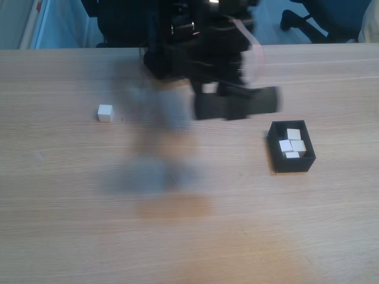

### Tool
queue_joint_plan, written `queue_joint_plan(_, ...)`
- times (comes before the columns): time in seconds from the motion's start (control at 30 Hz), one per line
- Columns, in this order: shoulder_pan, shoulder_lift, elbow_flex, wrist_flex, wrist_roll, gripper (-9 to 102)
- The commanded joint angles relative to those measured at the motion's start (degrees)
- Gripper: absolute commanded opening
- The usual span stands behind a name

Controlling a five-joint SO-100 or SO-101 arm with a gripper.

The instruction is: Pick blocks and place them in the box.

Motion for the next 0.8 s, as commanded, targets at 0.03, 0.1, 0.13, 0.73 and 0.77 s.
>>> queue_joint_plan(0.03,16.2,5.7,3.5,-0.6,-5.1,0)
queue_joint_plan(0.1,22.0,5.6,4.2,-1.8,-6.7,1)
queue_joint_plan(0.13,24.5,5.4,4.2,-2.3,-7.7,2)
queue_joint_plan(0.73,49.0,-1.4,8.6,-5.4,-26.4,15)
queue_joint_plan(0.77,49.8,-1.8,8.7,-5.4,-27.3,15)
